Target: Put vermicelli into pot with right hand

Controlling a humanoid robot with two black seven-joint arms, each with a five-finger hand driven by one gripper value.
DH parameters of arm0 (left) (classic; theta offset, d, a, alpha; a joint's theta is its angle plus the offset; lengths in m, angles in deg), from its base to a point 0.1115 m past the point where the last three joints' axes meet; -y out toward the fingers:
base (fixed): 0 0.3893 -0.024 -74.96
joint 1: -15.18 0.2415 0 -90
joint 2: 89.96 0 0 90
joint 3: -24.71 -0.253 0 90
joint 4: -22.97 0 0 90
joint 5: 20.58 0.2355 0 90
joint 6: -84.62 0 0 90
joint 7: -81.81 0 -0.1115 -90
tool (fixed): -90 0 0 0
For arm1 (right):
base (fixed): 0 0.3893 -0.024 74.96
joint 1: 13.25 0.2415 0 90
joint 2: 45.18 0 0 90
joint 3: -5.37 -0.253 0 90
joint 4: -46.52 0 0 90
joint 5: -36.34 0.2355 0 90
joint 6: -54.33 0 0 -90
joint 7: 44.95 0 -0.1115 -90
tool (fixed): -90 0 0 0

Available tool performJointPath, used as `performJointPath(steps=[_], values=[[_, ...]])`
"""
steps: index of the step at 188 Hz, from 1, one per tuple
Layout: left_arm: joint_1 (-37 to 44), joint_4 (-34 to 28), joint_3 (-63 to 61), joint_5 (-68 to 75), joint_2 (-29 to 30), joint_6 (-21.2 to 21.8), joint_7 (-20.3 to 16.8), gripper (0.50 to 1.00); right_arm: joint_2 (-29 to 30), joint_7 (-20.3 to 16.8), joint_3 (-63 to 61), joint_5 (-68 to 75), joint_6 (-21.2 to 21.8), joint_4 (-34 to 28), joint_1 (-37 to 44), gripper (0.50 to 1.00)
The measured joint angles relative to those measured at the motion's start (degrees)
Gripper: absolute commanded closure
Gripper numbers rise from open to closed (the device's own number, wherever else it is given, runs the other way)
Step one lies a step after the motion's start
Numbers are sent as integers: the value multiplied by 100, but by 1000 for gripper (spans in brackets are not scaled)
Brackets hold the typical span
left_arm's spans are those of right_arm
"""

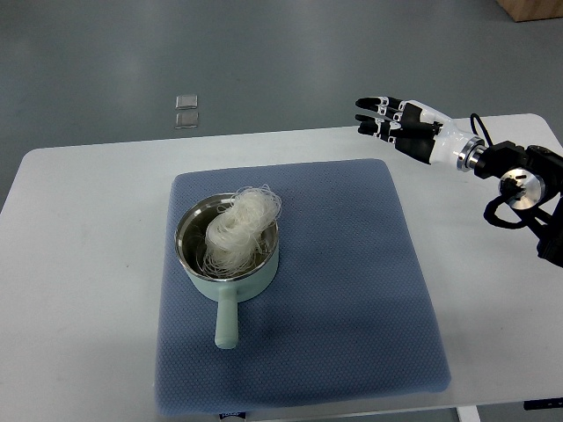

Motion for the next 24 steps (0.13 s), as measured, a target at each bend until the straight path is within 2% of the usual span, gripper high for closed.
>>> performJointPath(steps=[24], values=[[0, 0, 0, 0, 0, 0, 0, 500, 24, 18, 0, 31, 26, 1, -37, 574]])
